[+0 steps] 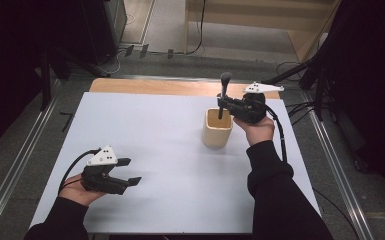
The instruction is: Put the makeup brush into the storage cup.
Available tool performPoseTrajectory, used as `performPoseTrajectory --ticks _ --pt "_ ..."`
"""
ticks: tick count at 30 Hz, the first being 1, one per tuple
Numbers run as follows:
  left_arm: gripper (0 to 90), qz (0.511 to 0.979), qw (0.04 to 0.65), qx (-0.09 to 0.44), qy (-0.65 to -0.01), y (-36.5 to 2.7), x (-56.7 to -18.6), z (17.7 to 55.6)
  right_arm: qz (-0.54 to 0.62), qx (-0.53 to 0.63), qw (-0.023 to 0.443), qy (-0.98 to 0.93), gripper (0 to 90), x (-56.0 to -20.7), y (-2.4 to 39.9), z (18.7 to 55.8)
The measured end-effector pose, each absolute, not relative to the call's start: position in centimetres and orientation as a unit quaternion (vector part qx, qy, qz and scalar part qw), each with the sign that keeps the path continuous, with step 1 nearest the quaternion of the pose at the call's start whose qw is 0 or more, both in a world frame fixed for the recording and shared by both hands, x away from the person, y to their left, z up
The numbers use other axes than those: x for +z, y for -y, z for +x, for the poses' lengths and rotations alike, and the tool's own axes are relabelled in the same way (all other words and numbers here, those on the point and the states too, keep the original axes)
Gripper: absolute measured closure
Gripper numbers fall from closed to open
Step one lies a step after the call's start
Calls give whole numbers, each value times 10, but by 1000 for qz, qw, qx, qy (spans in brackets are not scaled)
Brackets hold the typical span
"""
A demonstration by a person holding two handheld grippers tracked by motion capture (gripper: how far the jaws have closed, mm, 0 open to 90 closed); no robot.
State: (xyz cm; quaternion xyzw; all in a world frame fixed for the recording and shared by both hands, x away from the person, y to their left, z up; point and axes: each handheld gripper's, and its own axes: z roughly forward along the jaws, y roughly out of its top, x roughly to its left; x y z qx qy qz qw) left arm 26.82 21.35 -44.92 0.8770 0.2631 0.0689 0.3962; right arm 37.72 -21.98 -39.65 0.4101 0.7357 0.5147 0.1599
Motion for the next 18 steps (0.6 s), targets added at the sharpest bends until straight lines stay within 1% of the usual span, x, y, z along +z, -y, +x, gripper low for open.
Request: performPoseTrajectory --ticks 13,18 --pt "270 878 395 67 -262 -214 -450 268 412 506 159 -741 794 -404 214 374" --pt "270 878 395 66 -262 -214 -450 268 414 508 160 -738 794 -413 215 372"
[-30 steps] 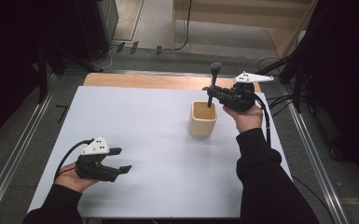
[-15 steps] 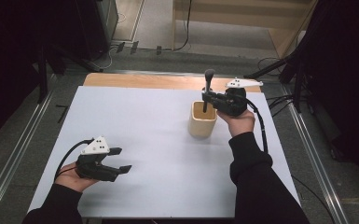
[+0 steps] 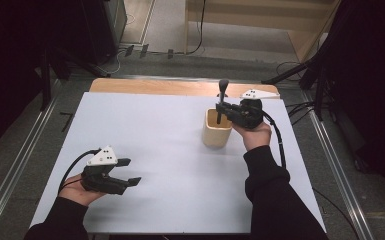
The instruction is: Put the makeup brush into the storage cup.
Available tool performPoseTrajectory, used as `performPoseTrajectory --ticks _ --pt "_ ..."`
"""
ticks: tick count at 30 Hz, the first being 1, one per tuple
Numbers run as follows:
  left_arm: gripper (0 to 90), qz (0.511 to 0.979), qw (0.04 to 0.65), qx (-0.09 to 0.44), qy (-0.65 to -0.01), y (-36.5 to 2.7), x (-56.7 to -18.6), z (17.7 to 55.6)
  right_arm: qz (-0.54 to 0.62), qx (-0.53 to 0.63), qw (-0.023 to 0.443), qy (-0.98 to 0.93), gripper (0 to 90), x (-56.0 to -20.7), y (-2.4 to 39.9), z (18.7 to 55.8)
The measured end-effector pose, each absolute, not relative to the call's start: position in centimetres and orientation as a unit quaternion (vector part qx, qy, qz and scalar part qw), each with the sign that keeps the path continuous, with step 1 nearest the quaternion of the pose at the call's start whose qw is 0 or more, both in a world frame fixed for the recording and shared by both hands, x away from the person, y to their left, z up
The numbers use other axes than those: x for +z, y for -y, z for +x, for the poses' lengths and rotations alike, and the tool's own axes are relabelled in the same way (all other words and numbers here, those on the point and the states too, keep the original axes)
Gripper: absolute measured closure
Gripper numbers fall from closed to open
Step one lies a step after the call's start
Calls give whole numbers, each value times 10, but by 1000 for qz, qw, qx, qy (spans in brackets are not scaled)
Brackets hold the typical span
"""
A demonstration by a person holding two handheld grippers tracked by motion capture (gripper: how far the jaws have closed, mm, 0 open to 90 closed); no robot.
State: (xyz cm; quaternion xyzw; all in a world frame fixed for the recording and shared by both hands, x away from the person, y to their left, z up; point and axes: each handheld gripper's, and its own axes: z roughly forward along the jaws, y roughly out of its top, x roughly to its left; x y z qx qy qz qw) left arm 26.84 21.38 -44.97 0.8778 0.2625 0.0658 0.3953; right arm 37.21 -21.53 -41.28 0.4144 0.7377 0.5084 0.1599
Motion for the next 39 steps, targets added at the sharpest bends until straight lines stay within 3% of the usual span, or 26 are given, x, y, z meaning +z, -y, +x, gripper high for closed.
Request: performPoseTrajectory --ticks 20,39 --pt "270 877 397 63 -262 -213 -450 268 428 501 151 -737 793 -439 216 365" --pt "270 879 394 63 -261 -213 -450 268 426 499 146 -740 791 -442 213 366"
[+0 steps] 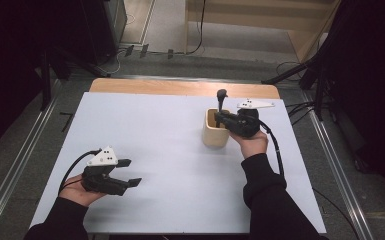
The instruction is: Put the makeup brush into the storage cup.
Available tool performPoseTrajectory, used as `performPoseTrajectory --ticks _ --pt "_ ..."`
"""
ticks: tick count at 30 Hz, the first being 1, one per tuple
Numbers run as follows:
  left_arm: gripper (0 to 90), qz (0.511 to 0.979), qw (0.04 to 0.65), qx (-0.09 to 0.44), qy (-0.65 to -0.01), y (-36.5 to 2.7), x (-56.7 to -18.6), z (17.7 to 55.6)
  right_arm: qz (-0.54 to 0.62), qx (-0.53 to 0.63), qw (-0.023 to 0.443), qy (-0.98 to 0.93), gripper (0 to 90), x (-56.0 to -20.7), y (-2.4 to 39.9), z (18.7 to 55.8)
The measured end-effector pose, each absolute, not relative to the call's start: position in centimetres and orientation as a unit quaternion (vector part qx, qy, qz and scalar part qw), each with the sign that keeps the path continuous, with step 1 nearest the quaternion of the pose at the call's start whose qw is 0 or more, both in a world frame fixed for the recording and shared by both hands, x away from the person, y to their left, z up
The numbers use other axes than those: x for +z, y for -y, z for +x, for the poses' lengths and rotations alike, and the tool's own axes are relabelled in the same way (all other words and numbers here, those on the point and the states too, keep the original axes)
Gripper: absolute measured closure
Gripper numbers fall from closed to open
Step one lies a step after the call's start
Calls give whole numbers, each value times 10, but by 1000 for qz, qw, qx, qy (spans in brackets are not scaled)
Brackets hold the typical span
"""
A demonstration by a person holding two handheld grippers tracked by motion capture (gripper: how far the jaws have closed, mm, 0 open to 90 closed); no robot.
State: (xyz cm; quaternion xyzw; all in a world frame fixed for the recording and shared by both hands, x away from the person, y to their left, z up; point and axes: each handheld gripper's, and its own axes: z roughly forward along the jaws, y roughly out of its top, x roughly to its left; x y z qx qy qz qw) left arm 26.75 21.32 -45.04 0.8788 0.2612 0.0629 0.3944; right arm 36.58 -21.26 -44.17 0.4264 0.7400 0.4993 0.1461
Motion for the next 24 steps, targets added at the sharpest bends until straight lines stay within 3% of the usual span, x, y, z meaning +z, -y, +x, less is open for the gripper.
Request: performPoseTrajectory --ticks 2,4,8,12,24 --pt "270 879 394 62 -261 -213 -451 267 424 499 140 -743 722 -442 213 366" --pt "270 879 394 62 -260 -213 -451 268 423 506 129 -741 504 -442 215 367" --pt "270 879 395 62 -260 -213 -451 268 417 496 155 -746 341 -439 215 363" --pt "270 879 394 63 -260 -213 -450 267 412 504 154 -743 300 -436 217 360" --pt "269 876 399 63 -265 -214 -450 269 406 503 142 -750 296 -437 218 352"
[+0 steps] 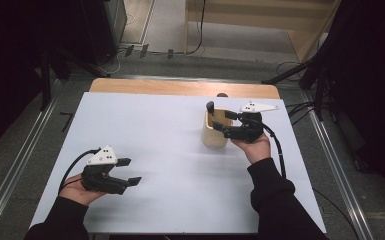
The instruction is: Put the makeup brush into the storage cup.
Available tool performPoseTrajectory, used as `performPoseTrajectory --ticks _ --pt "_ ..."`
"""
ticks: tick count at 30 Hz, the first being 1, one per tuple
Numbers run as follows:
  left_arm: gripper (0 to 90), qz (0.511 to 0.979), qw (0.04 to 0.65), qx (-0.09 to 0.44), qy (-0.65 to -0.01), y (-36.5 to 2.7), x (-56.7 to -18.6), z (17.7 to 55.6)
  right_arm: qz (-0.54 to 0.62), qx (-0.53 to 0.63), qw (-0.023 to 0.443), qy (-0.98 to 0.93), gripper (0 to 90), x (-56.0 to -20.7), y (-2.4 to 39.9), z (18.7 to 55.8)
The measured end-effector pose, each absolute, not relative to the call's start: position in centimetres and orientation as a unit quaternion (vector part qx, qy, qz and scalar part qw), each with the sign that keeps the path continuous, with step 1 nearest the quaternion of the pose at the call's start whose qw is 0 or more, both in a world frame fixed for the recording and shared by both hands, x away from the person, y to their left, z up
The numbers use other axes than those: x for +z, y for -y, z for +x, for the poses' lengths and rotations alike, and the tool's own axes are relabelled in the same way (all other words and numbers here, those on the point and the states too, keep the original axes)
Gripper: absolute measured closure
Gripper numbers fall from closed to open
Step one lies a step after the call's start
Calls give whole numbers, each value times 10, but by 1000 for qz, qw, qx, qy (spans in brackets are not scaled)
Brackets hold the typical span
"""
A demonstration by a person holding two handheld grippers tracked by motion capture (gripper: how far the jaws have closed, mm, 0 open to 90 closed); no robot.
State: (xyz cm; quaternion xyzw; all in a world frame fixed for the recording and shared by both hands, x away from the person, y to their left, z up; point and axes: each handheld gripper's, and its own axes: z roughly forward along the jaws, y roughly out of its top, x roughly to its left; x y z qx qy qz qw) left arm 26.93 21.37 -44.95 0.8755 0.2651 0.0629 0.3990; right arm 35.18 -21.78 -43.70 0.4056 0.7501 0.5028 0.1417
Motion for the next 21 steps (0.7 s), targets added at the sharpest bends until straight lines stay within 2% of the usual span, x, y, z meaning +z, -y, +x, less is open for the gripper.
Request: performPoseTrajectory --ticks 21 --pt "269 875 400 62 -268 -218 -450 271 389 501 120 -763 293 -432 219 328"
